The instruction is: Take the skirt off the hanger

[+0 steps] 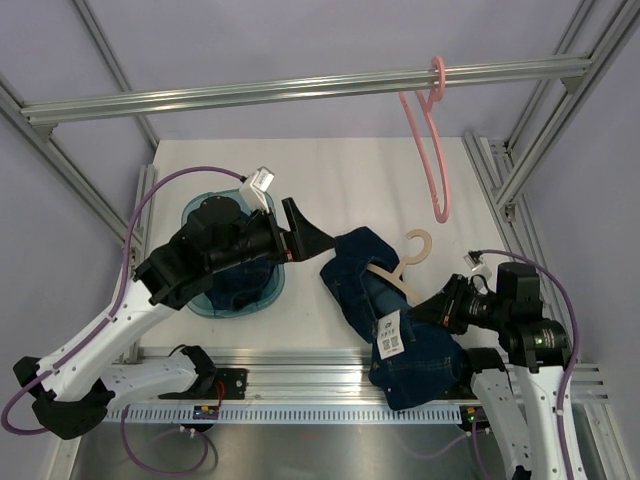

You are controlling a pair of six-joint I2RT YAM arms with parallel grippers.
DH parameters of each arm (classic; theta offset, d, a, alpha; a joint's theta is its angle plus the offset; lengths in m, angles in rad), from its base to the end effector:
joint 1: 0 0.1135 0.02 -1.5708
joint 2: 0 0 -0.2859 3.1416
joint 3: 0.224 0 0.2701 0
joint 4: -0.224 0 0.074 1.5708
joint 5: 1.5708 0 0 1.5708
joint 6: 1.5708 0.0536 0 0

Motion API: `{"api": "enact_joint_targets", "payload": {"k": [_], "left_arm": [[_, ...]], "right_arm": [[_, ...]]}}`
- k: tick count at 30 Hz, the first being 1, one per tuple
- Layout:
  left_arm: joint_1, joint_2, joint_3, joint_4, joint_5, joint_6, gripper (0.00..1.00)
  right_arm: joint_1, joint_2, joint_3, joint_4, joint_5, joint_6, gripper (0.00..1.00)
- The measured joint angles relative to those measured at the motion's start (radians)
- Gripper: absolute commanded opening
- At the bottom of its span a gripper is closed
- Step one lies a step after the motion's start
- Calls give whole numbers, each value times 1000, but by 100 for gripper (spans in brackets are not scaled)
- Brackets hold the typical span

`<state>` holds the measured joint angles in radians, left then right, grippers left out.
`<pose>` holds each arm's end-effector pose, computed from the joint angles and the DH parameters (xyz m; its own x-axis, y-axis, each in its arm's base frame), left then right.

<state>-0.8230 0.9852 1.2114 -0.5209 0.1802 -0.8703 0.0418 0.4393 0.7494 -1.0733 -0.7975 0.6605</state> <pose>0.1469 -0.1726 0.4325 -0.7679 -0.2781 -0.5770 0.3891 0.5130 -0.7651 0.0726 0.0414 0.2956 -0.8803 0.3921 -0.2672 -0.0073 0.5518 0.8340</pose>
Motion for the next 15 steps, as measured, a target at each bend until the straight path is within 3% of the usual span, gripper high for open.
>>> {"api": "enact_joint_targets", "payload": {"k": [7, 15], "left_arm": [[-7, 27, 0, 24, 0, 25, 99], [-36, 157, 60, 41, -2, 39, 99]], "right_arm": [[31, 84, 159, -3, -12, -30, 0], [45, 104, 200, -5, -40, -34, 0]]}}
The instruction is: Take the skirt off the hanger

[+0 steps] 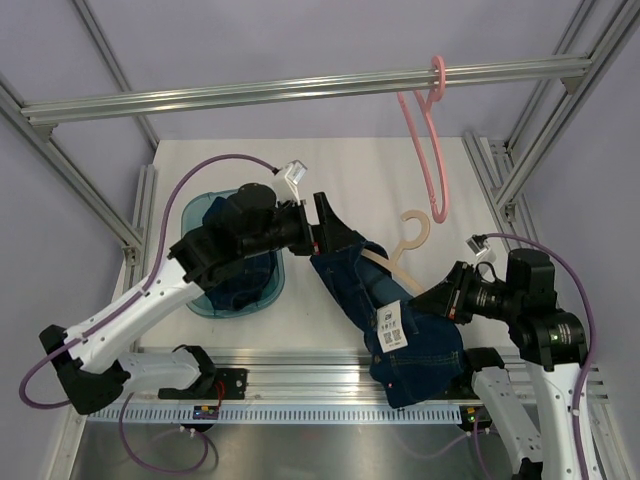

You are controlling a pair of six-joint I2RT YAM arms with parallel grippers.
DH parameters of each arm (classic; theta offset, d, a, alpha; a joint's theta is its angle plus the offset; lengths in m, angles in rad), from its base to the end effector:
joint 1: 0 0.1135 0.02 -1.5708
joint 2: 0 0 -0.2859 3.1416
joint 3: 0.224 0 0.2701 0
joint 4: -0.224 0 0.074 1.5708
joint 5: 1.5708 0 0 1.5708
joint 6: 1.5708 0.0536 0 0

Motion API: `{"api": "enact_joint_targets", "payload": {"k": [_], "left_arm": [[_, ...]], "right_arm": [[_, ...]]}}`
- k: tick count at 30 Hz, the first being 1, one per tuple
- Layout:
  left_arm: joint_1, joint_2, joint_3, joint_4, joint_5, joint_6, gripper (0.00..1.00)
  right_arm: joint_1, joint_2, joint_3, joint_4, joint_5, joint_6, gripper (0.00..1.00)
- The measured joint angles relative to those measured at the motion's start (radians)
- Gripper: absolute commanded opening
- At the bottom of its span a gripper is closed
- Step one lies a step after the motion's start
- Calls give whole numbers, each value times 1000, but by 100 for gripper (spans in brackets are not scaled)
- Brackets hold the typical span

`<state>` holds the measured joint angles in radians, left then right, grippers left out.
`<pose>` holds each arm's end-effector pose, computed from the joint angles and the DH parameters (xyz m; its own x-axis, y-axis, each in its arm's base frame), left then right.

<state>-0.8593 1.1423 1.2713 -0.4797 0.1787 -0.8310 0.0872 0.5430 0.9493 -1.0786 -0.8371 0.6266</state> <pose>0.1715 -0.2135 0.4234 -0.7822 -0.2058 -0.5880 0.4103 0.5401 -0.7348 0.0756 0.0466 0.3520 -0.8762 0.3176 -0.3625 -0.1523 0.5312 0.8335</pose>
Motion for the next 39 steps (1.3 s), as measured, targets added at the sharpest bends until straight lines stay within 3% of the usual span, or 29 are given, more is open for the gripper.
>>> {"api": "enact_joint_targets", "payload": {"k": [5, 14, 26, 29, 33, 35, 39], "left_arm": [[-37, 80, 87, 2, -19, 12, 98], [-171, 250, 380, -51, -158, 106, 94], [-274, 337, 401, -131, -332, 206, 81], [-280, 349, 401, -149, -362, 217, 75], [-290, 349, 400, -159, -390, 227, 53], [-296, 349, 400, -163, -399, 228, 37], [-299, 352, 400, -179, -402, 239, 21]], "right_arm": [[24, 48, 84, -23, -4, -17, 0], [74, 112, 161, -18, -13, -27, 0], [172, 116, 161, 59, -13, 50, 0], [190, 117, 161, 77, -14, 71, 0], [201, 119, 161, 103, -14, 100, 0], [203, 122, 162, 114, -14, 108, 0], [206, 136, 182, 121, -14, 118, 0]]}}
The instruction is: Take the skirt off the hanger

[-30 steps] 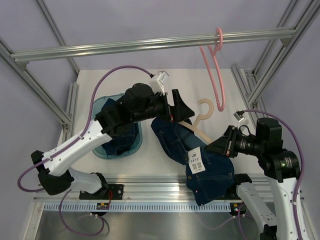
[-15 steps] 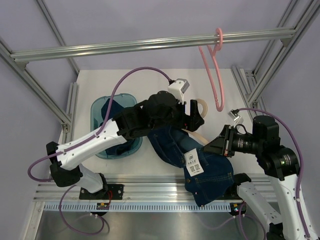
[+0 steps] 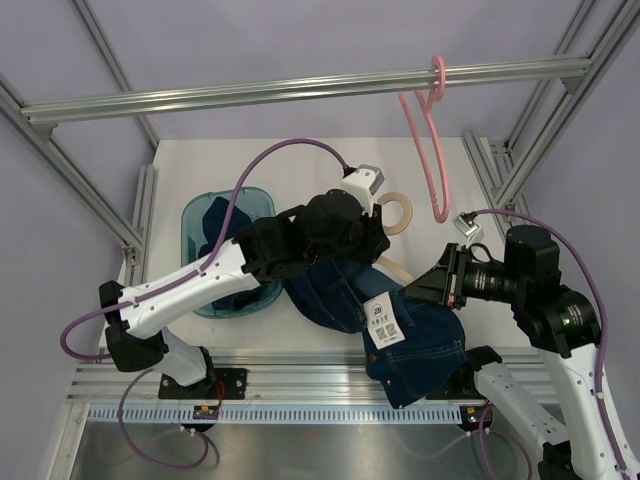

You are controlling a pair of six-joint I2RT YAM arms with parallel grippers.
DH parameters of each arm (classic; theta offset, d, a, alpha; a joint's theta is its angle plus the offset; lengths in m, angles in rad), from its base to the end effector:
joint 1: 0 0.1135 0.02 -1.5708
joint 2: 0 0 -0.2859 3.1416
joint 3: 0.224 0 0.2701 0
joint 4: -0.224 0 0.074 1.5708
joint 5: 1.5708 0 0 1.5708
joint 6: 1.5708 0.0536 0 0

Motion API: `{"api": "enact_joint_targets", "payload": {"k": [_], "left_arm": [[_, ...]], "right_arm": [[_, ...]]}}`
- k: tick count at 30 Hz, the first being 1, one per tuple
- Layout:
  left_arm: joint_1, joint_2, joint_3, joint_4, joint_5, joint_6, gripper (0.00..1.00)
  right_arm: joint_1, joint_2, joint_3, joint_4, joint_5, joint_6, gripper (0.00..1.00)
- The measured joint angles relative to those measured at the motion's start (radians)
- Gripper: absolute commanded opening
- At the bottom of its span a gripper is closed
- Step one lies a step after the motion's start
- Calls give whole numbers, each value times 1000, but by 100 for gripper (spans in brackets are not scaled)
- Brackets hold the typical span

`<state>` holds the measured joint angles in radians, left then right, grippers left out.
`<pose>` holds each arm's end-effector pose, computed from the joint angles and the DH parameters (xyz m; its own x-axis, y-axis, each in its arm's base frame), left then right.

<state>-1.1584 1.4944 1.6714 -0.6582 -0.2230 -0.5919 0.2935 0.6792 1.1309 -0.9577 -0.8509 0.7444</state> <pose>0.1547 -0.3240 0.4456 -0.6086 0.0336 -0.7928 0.5728 0.7100 -0.4096 0.0878 0.0686 0.4090 -0.8970 0.1956 -0.3964 -0.2890 0.4192 0.8607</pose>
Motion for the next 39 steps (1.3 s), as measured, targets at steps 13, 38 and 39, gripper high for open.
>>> {"api": "enact_joint_targets", "payload": {"k": [13, 38, 39], "left_arm": [[0, 1, 61, -89, -65, 35, 0], [91, -17, 341, -373, -230, 110, 0], [113, -16, 348, -373, -222, 113, 0]], "right_arm": [[3, 15, 23, 188, -51, 170, 99], [18, 280, 597, -152, 357, -373, 99], [24, 297, 597, -157, 380, -390, 100]]}}
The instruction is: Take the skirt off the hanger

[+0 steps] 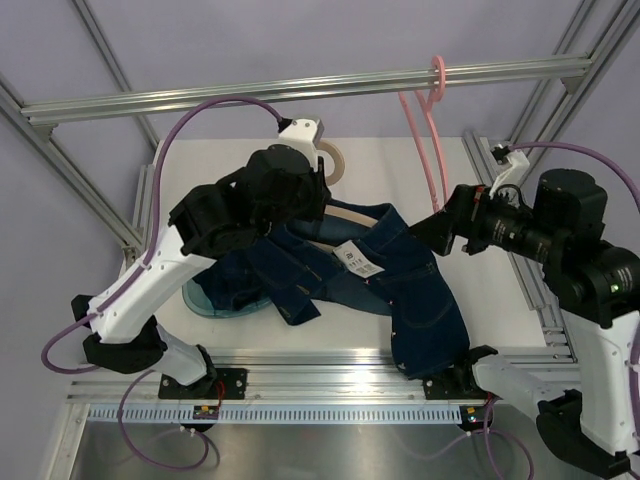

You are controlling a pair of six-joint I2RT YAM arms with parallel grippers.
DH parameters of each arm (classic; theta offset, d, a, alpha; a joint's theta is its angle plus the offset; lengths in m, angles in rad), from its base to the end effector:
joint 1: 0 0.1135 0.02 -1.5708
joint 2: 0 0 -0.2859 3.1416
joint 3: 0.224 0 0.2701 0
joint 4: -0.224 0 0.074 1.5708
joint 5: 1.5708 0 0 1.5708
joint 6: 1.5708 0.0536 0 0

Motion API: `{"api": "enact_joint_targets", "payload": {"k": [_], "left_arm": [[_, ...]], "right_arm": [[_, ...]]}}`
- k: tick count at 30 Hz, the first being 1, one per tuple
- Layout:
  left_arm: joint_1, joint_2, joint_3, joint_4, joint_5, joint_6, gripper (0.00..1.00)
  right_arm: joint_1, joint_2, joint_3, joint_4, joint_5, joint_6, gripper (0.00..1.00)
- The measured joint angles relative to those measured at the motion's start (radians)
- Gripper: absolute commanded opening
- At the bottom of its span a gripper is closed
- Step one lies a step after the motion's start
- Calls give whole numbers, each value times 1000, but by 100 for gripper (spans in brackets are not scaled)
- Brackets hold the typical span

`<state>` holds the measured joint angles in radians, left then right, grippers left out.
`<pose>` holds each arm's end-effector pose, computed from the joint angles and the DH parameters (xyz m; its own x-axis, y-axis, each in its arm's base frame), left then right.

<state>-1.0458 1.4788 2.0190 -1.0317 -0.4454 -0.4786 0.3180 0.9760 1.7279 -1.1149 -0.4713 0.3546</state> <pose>0.1686 -0.2451 0.5273 -0.4819 0.0028 -0.8762 0.4153 0.8813 -0.2255 0.1111 0.0622 0.5308 -0.5530 0.1437 -0.8207 -0.5222 0.7077 0.4758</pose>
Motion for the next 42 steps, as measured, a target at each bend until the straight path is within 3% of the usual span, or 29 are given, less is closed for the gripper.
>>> {"api": "enact_joint_targets", "payload": {"k": [8, 14, 18, 22, 25, 33, 37, 39, 42], "left_arm": [[58, -36, -104, 6, 47, 3, 0], [66, -59, -171, 0, 51, 3, 0], [86, -102, -207, -6, 57, 2, 0], [93, -159, -267, 3, 81, -10, 0], [93, -192, -302, 6, 104, -20, 0], [94, -204, -288, -9, 109, -31, 0], [94, -201, -238, -38, 113, -36, 0], [94, -200, -201, -47, 114, -37, 0], [94, -192, -124, -77, 119, -36, 0]], "right_arm": [[234, 143, 18, 13, 226, -84, 100], [476, 255, 65, 52, 536, -108, 100], [503, 192, -40, 134, 617, -61, 99], [505, -12, -256, 243, 580, -17, 96], [505, -144, -343, 265, 495, -7, 99], [506, -187, -413, 226, 331, -9, 97], [506, -225, -491, 200, 294, -7, 86], [506, -254, -514, 192, 285, -10, 75], [506, -303, -546, 190, 269, -3, 69]]}}
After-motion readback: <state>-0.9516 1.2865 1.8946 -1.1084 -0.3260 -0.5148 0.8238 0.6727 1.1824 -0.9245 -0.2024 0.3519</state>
